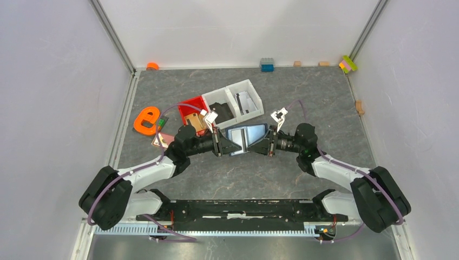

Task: Take the credit cards out of the card holder
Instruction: Remove the credit card from the card holder.

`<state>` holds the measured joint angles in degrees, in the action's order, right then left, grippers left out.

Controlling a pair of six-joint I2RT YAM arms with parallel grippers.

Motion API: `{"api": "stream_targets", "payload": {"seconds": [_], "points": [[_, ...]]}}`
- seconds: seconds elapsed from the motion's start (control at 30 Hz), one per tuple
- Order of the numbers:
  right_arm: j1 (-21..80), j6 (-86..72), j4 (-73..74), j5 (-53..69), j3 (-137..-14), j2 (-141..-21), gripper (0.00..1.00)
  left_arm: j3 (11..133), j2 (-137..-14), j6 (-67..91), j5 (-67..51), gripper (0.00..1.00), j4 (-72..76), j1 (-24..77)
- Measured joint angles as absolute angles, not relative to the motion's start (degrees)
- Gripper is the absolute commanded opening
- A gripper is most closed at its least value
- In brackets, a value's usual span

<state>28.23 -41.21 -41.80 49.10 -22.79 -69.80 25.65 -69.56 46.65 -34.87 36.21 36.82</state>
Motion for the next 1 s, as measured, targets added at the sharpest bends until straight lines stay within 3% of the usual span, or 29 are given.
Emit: {"api": "stream_targets", "payload": {"seconds": [0.33,0.53,0.7,0.8,1.0], "points": [[27.62,-47.72,-50.22,51.53,-20.49,-73.21,0.31,25.67,-73.52,49.28,-39.33,0.02,41.08,36.21],[27.70,-43.83,-45.21,50.30,-20.82,-72.64,0.14,25.67,-76.60,51.62,-40.62,0.02,43.66,36.12],[27.70,-44.49,-45.93,50.37,-20.78,-72.71,0.14,25.67,-76.60,51.66,-40.80,0.02,43.92,36.12],[27.70,-45.54,-46.96,50.57,-20.73,-73.10,0.20,25.67,-76.64,51.70,-40.88,0.02,44.21,36.10],[27.66,-48.23,-50.54,50.83,-19.79,-74.78,0.00,25.98,-77.80,52.16,-41.74,0.07,44.84,36.05]]}}
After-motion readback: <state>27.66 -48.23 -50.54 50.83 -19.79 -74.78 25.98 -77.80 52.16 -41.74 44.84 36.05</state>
